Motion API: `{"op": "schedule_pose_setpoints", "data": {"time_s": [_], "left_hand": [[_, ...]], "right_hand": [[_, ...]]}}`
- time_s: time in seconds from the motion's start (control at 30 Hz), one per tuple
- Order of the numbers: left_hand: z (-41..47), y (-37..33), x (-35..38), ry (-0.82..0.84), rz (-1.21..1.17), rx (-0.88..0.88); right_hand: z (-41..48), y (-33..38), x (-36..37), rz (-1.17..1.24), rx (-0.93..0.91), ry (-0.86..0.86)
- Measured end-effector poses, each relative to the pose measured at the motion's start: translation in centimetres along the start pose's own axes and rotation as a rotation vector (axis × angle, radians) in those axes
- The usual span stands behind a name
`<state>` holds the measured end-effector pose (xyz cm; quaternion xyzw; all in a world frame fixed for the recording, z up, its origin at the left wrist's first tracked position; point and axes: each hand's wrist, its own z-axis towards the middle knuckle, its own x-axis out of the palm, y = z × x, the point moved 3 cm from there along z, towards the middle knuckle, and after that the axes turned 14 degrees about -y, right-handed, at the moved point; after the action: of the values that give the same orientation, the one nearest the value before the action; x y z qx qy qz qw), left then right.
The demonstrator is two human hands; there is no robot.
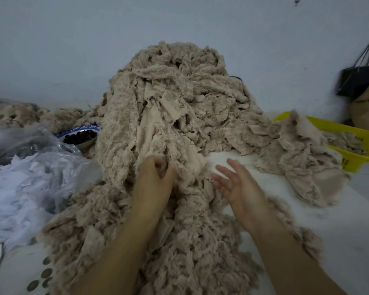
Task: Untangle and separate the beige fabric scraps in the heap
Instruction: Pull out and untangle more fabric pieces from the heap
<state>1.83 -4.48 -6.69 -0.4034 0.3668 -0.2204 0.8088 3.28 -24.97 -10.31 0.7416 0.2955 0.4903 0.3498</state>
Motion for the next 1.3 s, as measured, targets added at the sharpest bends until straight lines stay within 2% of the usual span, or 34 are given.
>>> {"op": "schedule_pose_setpoints", "data": {"time_s": [0.13,0.2,0.23,0.3,0.37,0.47,0.5,0.57,0.63,0.7,0.77,0.83,0.87,0.97,1.07,1.13,1.2,1.23,1.3], "left_hand": [[0.6,0.3,1.2,0.157,0.374,0.083],[0.7,0.1,1.4,0.184,0.377,0.157],[0.7,0.0,1.4,0.157,0.3,0.199],[0.6,-0.5,0.6,-0.013,0.132,0.264],[1.0,-0.6,-0.3,-0.161,0.123,0.254],[2.4,0.5,-0.6,-0.111,0.362,0.241],[2.7,0.6,-0.7,-0.096,0.346,0.262],[2.2,-0.5,-1.0,-0.082,0.25,0.392],[0.1,-2.5,-0.6,-0.018,0.215,0.649],[-2.5,-4.1,0.4,0.116,0.206,0.883],[-4.3,-4.8,1.5,0.301,0.206,0.976],[-5.8,-4.7,2.4,0.468,0.205,1.003],[-6.5,-4.7,2.5,0.5,0.177,1.009],[-7.4,-4.7,2.2,0.569,0.027,0.933],[-7.4,-4.2,2.1,0.756,-0.069,0.789],[-6.3,-3.9,2.0,0.726,-0.141,0.514],[-4.3,-3.6,2.0,0.527,-0.252,0.158],[-3.4,-3.5,2.2,0.444,-0.308,-0.005],[-1.7,-3.4,2.9,0.407,-0.335,-0.202]], "right_hand": [[-0.5,-1.2,1.0,-0.317,-0.141,0.039],[-0.7,-1.8,1.0,-0.457,-0.195,0.061],[-0.7,-2.1,1.1,-0.523,-0.223,0.075],[-0.6,-2.3,1.0,-0.655,-0.279,0.091],[-0.5,-2.4,1.0,-0.721,-0.299,0.114],[-0.6,-2.5,1.0,-0.769,-0.314,0.136],[-0.6,-2.5,0.9,-0.787,-0.317,0.139],[-0.7,-2.4,1.0,-0.764,-0.3,0.141],[-0.8,-2.2,1.3,-0.642,-0.253,0.133],[-1.2,-2.2,1.8,-0.441,-0.168,0.169],[-1.9,-2.0,2.3,-0.282,-0.067,0.25],[-1.9,-1.9,2.1,-0.27,0.014,0.288],[-2.0,-1.6,2.0,-0.296,0.035,0.282],[-1.9,-1.1,1.3,-0.259,0.068,0.199],[-1.5,-1.1,1.0,-0.204,-0.029,0.128],[-1.8,-0.8,1.1,-0.296,-0.174,0.059],[-2.1,-0.2,1.1,-0.517,-0.393,-0.01],[-2.4,-0.2,1.2,-0.579,-0.494,0.027],[-3.3,-0.6,1.7,-0.625,-0.576,0.16]]}}
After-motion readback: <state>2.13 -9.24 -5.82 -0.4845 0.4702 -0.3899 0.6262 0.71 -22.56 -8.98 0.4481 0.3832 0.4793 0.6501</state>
